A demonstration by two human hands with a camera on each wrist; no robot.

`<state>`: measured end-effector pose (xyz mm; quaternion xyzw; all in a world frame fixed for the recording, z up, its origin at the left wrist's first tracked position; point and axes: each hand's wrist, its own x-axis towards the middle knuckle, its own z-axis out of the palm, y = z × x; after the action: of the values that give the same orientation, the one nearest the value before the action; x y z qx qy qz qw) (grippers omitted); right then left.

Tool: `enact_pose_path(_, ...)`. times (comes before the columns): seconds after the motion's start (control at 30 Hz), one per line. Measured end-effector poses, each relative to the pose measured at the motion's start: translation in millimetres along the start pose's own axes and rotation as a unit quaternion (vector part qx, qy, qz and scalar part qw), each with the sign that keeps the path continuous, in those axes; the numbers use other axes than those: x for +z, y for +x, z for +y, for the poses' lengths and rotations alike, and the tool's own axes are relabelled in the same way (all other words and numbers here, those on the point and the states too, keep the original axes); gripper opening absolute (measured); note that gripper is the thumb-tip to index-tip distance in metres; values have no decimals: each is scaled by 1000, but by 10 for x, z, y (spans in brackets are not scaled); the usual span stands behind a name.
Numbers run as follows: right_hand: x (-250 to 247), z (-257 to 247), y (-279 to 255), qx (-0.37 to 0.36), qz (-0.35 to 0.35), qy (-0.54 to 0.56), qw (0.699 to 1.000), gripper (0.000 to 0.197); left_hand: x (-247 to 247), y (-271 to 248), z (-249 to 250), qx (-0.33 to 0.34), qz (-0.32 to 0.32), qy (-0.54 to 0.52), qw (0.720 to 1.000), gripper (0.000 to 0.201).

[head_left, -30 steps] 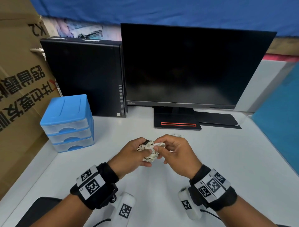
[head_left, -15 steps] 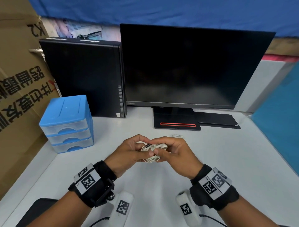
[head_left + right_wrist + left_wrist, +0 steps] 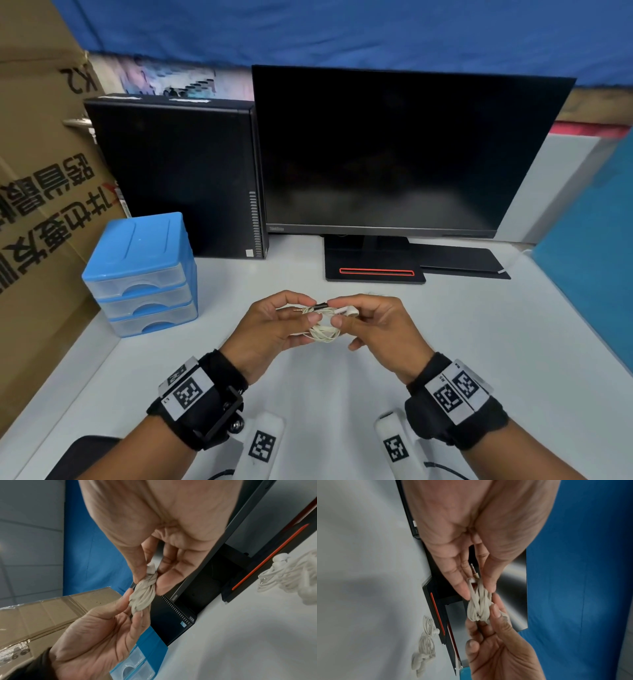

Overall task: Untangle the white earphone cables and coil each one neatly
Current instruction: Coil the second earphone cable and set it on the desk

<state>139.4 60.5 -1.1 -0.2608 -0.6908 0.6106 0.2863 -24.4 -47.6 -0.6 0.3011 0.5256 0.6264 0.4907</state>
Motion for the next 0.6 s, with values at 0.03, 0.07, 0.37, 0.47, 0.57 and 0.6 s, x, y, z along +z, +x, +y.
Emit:
enact_pose_path(0.03,-7,14,8,-1,6,-9,1000,19,-2,15,-14,2,11,8,1000,28)
enact_pose_path(0.07,-11,28,21,-4,13,-15,1000,19,-7,32,-27,7,22,19,1000,26)
enact_pose_path(0.37,118,17,183,19,40,44,998,18,-38,131,-46,28,90,40,995,26)
enact_pose_path(0.47,270,-6,332,11,25,36,999,23,-144,103,27,37,111,34,993,26)
enact_pose_path(0.57,451,-28,514,-6,-9,5,1000,32,-362,18,91,18,137,35,990,25)
enact_pose_path(0.6,512,-46,577,-13,-18,-9,1000,34,-456,-16,103,10,165,28,986,22)
